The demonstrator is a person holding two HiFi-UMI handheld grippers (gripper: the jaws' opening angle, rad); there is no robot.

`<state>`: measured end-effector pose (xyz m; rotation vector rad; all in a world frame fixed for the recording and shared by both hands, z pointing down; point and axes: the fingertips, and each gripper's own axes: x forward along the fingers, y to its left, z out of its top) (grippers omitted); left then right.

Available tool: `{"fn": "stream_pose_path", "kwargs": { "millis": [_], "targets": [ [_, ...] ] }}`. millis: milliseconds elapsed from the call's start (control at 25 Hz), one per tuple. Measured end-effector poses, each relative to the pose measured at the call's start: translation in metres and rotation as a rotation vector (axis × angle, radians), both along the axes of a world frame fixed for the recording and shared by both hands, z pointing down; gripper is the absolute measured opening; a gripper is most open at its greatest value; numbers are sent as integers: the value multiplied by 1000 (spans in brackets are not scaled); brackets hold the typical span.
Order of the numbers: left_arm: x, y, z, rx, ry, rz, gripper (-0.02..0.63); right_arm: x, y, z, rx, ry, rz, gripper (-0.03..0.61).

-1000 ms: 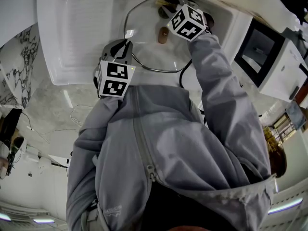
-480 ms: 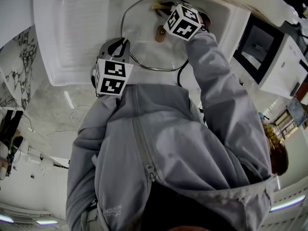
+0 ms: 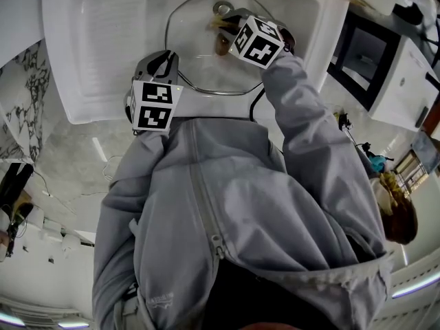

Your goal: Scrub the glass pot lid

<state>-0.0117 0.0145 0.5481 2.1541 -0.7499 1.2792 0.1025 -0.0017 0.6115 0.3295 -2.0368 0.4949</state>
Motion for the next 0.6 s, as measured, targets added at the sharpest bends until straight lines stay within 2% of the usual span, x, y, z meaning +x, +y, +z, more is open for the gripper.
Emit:
{"fn": "stream_pose_path", "kwargs": {
  "millis": [360,600],
  "targets": [
    [1,0,-1,25,-12,13,35,-1,33,-21,-46,-44,59,51],
    [2,-1,-2,45,-15,20,35,-12,60,-38,-91,-67,-5,51]
  ]
}}
